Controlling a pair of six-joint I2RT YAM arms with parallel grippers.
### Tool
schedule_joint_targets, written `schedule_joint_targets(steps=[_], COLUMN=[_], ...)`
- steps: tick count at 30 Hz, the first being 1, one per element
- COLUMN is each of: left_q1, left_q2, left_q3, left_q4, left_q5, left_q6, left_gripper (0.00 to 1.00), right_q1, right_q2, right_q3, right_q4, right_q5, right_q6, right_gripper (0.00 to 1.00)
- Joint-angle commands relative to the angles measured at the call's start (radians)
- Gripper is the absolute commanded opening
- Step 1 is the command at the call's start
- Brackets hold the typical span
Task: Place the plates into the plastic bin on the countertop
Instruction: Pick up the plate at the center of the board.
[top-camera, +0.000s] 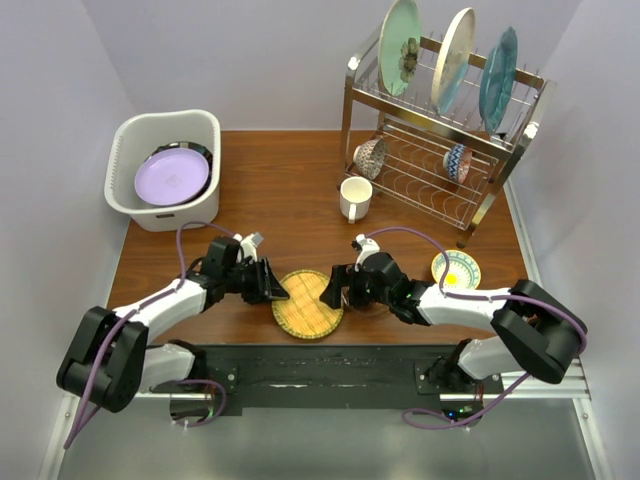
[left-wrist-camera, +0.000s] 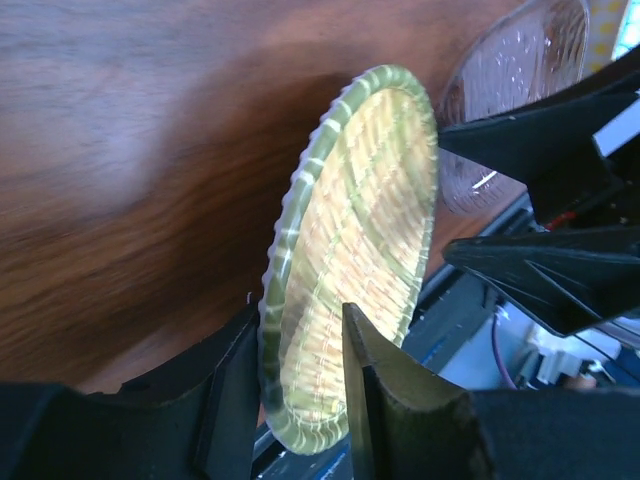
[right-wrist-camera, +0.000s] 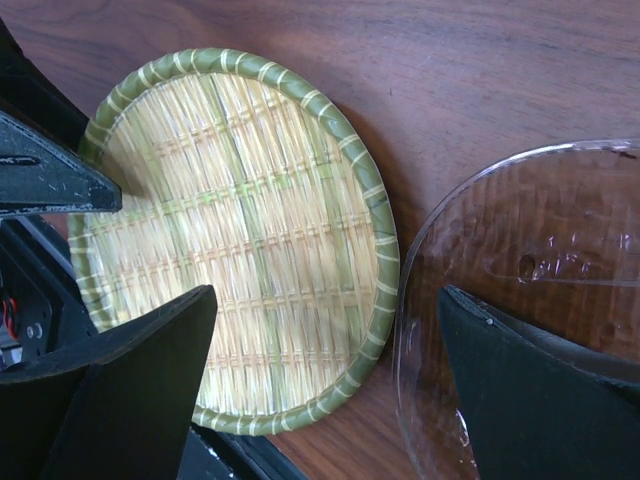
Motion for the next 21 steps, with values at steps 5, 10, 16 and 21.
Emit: schedule_joint_targets(steps=[5, 10, 16, 21], left_q1=[-0.009, -0.007, -0.007, -0.007], left_q2=[0.031, 0.031, 0.019, 0.004], left_q3=[-0.005, 0.023, 0.040, 0.076], left_q4=[0.154, 0.111, 0.059, -0.020], left_q5=[0.120, 0.094, 0.058, 0.008], left_q6=[-0.047, -0.026, -0.004, 0.030], left_gripper=[0.26, 0.05, 0.00, 0.00], right_q1=[0.006, 0.007, 0.007, 0.006], right_q2=[0.012, 0.017, 0.024, 0.021], right_q3=[0.002, 0.006, 0.008, 0.007], right_q4=[-0.017, -0.017, -0.017, -0.018], right_q5=[-0.015, -0.016, -0.018, -0.015], right_q6=[-0.001, -0.001, -0.001, -0.002], right_gripper=[0.95, 0.95, 0.95, 0.95])
